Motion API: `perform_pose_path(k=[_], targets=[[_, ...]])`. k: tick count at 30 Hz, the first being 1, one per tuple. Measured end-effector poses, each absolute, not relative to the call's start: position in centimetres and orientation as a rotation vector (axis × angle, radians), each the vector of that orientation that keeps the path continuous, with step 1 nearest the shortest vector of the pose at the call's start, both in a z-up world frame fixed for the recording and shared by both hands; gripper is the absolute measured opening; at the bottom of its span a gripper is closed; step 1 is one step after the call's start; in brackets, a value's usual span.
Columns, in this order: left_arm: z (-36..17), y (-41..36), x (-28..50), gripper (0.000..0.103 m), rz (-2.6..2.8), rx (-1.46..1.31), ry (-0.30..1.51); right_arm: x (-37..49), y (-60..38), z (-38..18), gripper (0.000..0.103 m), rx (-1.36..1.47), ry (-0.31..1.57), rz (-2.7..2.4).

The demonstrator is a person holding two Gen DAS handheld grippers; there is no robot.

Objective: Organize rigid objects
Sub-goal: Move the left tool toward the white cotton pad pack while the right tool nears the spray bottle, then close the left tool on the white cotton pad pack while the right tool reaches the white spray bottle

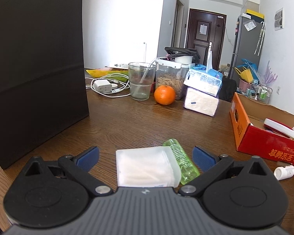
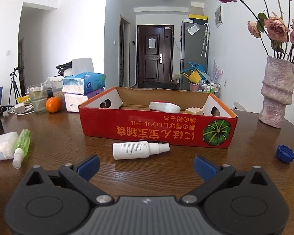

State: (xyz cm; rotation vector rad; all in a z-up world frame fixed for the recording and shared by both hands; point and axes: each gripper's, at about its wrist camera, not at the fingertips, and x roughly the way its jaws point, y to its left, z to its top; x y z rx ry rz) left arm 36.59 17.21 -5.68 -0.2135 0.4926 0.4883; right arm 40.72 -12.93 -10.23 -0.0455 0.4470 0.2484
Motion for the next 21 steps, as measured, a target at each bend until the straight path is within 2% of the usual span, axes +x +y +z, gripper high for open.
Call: perform_pose_path(k=[21], targets=[[-6.6,18.5,38.6,0.103,0.547,-0.211,0.533,48.4,-9.6,-11.4,0.103,-0.135,0.525,0.269]])
